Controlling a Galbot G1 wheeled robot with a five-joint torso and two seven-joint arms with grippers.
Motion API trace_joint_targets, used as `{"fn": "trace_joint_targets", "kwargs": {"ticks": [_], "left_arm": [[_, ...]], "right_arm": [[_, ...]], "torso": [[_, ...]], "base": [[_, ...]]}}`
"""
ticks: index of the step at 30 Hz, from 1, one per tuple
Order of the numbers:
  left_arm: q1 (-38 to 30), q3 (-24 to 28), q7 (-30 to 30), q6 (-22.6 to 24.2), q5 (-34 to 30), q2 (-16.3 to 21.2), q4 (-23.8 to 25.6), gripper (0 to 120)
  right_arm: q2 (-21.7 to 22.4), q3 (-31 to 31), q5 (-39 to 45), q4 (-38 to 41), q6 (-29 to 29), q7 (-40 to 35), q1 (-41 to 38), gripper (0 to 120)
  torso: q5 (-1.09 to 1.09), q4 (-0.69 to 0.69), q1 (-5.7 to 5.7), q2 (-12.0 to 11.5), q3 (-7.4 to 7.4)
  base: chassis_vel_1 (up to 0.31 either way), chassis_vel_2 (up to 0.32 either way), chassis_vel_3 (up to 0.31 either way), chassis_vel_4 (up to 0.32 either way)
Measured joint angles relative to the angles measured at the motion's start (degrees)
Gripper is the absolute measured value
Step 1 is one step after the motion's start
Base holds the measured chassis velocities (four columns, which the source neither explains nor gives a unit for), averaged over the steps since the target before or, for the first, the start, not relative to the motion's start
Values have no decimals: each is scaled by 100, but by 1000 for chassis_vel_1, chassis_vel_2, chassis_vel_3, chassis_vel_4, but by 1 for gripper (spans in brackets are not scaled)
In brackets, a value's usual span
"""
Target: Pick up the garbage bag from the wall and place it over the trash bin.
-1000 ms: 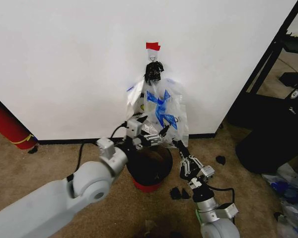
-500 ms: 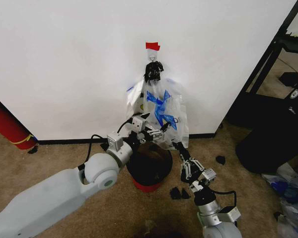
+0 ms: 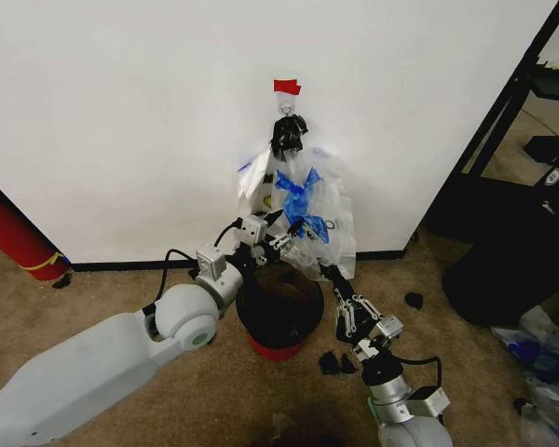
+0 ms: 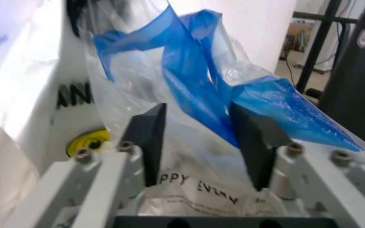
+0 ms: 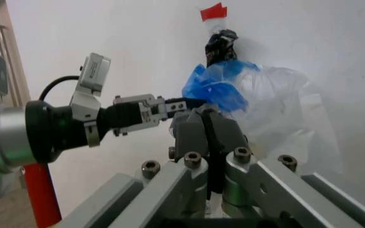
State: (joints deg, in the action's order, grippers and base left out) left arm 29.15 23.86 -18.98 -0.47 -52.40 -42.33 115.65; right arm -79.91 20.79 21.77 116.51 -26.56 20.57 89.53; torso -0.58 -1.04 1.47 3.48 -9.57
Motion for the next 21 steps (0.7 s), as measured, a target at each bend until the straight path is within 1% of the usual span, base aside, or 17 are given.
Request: {"fn": "trace_joint_targets", "kwargs": {"ticks": [3, 4, 7, 10, 17, 21], "left_arm": [[-87, -17, -54, 29, -97, 7, -17, 25], [-87, -17, -54, 29, -97, 7, -17, 25], [-98, -41, -62, 36, -135, 57, 2, 13], [57, -184, -63, 35, -150, 102, 99, 0], [461, -580, -90, 9, -145, 196, 361, 0], [542, -668, -127, 8, -129, 166, 463, 0]], "right_arm": [[20, 4, 12, 7, 0, 0, 5, 0], [20, 4, 12, 7, 0, 0, 5, 0], [29, 11, 28, 9, 14, -38, 4, 0], [45, 30, 84, 11, 53, -181, 1, 0], [90, 69, 99, 81, 176, -361, 28, 0], [158, 107, -13, 181, 276, -438, 65, 0]], "torso": [[0, 0, 0, 0, 0], [0, 0, 0, 0, 0], [0, 0, 0, 0, 0], [0, 0, 0, 0, 0], [0, 0, 0, 0, 0], [1, 0, 0, 0, 0]], "base": [[0, 0, 0, 0], [0, 0, 0, 0], [0, 0, 0, 0], [0, 0, 0, 0], [0, 0, 0, 0], [0, 0, 0, 0]]}}
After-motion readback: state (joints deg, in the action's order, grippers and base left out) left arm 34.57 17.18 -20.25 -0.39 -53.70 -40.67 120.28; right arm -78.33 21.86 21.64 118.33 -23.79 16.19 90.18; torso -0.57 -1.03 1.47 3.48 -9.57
